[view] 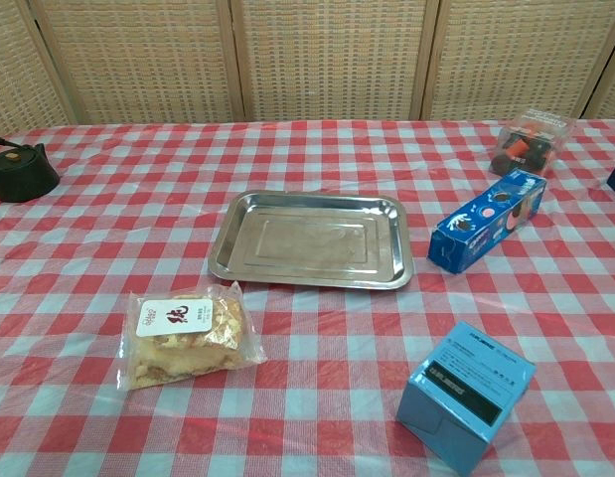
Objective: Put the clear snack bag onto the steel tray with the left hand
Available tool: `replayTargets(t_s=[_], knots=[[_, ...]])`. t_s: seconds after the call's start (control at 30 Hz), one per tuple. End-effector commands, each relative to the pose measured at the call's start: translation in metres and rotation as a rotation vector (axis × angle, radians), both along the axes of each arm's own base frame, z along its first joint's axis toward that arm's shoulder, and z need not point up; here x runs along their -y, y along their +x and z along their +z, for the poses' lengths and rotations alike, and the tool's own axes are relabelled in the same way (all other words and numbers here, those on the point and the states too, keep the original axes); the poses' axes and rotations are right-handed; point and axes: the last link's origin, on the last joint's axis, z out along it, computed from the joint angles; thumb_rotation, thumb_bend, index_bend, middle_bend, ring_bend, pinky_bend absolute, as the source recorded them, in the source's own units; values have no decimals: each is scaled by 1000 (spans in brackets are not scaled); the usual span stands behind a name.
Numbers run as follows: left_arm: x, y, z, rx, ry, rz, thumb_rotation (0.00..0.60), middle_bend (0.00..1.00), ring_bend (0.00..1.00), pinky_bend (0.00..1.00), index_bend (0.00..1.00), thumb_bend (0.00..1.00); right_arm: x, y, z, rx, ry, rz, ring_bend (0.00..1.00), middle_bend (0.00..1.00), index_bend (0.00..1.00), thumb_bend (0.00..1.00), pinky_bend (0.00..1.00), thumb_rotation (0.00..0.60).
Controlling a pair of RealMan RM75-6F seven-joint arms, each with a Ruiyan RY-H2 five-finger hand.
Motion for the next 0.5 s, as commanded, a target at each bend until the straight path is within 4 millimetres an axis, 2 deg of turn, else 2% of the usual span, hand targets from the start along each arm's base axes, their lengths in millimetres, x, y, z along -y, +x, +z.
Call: replayTargets(t_s=[0.03,0.5], knots=[[0,1,-1,0,2,-5,600,0,0,0,0,0,0,0,0,2,0,1,0,0,0,31,0,600],[0,3,1,7,4,-17,600,0,0,0,0,0,-1,-2,2,11,-8,-7,0,0,0,30,0,600]])
